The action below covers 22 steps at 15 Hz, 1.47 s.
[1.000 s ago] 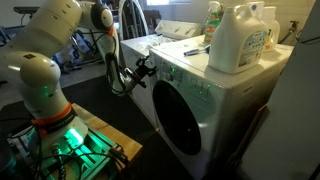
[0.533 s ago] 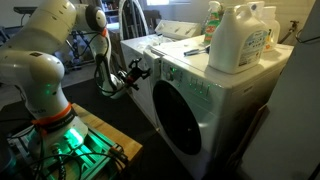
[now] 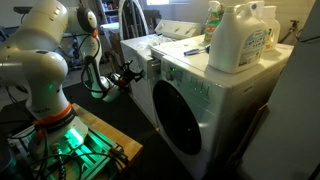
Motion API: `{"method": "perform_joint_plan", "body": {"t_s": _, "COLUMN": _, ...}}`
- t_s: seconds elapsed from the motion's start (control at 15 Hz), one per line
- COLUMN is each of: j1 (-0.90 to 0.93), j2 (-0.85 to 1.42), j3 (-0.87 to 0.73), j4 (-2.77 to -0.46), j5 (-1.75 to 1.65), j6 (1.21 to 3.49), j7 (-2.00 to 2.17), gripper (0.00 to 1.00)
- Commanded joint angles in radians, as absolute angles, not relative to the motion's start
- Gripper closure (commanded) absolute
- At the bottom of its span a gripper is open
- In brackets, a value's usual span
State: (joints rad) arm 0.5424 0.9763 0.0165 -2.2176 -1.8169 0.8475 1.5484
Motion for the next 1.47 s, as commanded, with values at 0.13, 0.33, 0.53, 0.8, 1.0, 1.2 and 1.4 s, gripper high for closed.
{"method": "perform_joint_plan", "body": {"t_s": 0.13, "j1": 0.546, "j2": 0.941, "j3": 0.087, "j4": -2.261, "j5": -1.769, "j6": 0.694, "j7": 1.492, "gripper": 0.00}}
{"method": "perform_joint_plan", "body": {"t_s": 0.33, "j1": 0.534, "j2": 0.899, "j3": 0.083, "j4": -2.307, "j5": -1.788, "j6": 0.756, "j7": 1.500, "gripper": 0.00}}
{"method": "perform_joint_plan", "body": {"t_s": 0.53, "j1": 0.494, "j2": 0.827, "j3": 0.115, "j4": -2.391, "j5": -1.843, "j6": 0.824, "j7": 1.525, "gripper": 0.00}}
{"method": "perform_joint_plan", "body": {"t_s": 0.8, "j1": 0.382, "j2": 0.739, "j3": 0.218, "j4": -2.496, "j5": -1.942, "j6": 0.868, "j7": 1.520, "gripper": 0.00}}
{"method": "perform_joint_plan", "body": {"t_s": 1.0, "j1": 0.323, "j2": 0.664, "j3": 0.284, "j4": -2.572, "j5": -1.988, "j6": 0.948, "j7": 1.490, "gripper": 0.00}}
{"method": "perform_joint_plan", "body": {"t_s": 1.2, "j1": 0.293, "j2": 0.562, "j3": 0.345, "j4": -2.657, "j5": -2.017, "j6": 1.032, "j7": 1.456, "gripper": 0.00}}
{"method": "perform_joint_plan", "body": {"t_s": 1.4, "j1": 0.267, "j2": 0.445, "j3": 0.386, "j4": -2.731, "j5": -2.056, "j6": 1.166, "j7": 1.451, "gripper": 0.00}}
